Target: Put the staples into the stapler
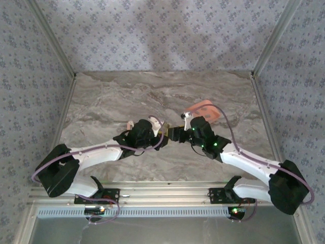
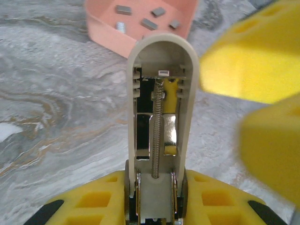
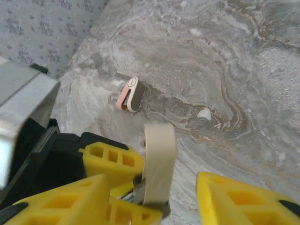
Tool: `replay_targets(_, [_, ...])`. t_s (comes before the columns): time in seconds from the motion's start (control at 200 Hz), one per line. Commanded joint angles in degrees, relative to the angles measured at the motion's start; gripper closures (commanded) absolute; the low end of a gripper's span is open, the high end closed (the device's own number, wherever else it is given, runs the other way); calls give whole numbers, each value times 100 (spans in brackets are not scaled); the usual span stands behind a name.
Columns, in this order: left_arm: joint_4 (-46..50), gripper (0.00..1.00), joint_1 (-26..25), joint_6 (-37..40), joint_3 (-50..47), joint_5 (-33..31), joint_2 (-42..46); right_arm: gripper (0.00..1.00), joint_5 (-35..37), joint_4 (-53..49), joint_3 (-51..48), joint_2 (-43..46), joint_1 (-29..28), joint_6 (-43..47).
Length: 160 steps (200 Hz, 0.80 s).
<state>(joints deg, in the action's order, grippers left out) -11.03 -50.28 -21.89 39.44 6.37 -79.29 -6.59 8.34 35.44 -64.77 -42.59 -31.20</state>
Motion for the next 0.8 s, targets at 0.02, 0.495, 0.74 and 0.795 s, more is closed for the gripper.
replay_targets(0.02, [386, 84, -25, -964, 213, -1015, -51, 39, 547, -271, -293, 610, 104, -45])
replay_targets(0.495, [2071, 86, -333, -2697, 1155, -2507, -1199, 38, 1152, -1235, -761, 1534, 614, -382])
replay_targets(0.74, [2253, 85, -333, -2619, 1359, -2588, -1489, 38, 1144, -1229, -823, 1524, 638, -391])
replay_targets(0.795, [2269, 85, -334, -2630, 1394, -2556, -1552, 38, 1141, -1218, -838, 1515, 647, -387])
